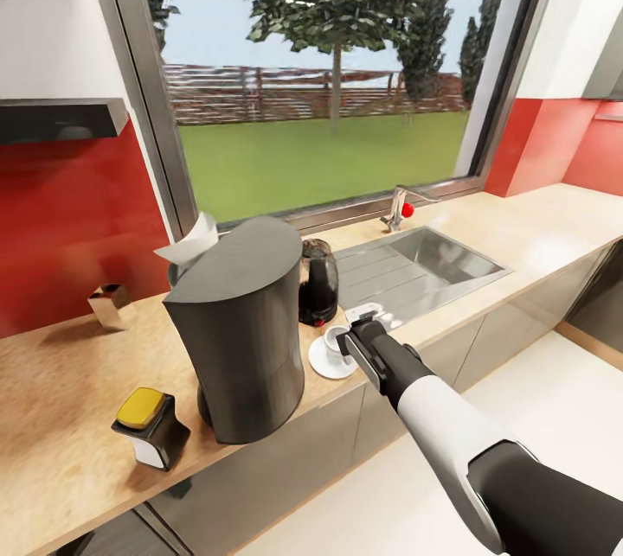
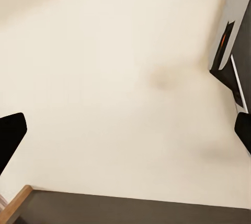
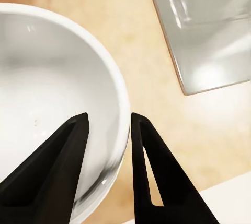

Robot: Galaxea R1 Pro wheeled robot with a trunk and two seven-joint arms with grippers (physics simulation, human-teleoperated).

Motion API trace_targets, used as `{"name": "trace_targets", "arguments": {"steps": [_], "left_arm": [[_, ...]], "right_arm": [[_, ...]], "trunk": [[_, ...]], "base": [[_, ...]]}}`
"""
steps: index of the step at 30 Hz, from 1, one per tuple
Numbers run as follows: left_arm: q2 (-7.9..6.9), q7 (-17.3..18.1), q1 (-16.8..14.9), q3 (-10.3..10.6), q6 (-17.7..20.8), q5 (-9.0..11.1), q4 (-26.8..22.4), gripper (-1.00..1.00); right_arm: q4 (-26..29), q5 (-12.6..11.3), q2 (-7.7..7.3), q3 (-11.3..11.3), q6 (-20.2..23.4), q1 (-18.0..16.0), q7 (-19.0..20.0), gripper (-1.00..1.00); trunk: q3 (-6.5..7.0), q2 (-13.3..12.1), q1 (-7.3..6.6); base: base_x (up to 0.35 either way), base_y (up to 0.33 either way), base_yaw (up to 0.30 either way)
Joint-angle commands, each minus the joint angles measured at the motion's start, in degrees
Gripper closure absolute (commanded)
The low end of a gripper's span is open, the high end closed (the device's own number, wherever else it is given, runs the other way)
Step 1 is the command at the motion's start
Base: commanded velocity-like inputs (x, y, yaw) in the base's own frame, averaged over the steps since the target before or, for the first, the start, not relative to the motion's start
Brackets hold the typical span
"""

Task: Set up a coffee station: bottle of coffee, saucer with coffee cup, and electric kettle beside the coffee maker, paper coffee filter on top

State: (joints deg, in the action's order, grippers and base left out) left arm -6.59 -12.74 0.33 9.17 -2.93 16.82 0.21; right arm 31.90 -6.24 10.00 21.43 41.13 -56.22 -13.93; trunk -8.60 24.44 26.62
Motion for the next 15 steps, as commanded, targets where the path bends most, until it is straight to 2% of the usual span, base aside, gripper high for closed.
{"name": "trace_targets", "arguments": {"steps": [1,5,6,15], "left_arm": [[0.00,-0.09,-0.02,0.49,-0.23,0.57,0.01,-1.00],[0.00,-0.09,0.00,0.48,-0.23,0.56,0.02,-1.00],[0.00,-0.09,-0.03,0.49,-0.23,0.57,0.02,-1.00],[0.00,-0.09,0.02,0.47,-0.23,0.58,0.05,-1.00]], "right_arm": [[-0.42,-0.62,0.00,0.19,0.19,-0.03,-0.39,1.00],[-0.41,-0.65,0.00,0.19,0.18,-0.03,-0.39,1.00],[-0.42,-0.67,0.00,0.19,0.18,-0.03,-0.39,-1.00],[-0.34,-0.70,0.00,0.19,0.18,-0.03,-0.31,-1.00]], "trunk": [[-0.11,0.08,0.04],[-0.11,0.08,0.04],[-0.11,0.08,0.04],[-0.11,0.08,0.04]], "base": [[0.000,0.000,0.000],[0.000,0.000,0.000],[0.000,0.000,0.000],[0.000,0.000,0.000]]}}
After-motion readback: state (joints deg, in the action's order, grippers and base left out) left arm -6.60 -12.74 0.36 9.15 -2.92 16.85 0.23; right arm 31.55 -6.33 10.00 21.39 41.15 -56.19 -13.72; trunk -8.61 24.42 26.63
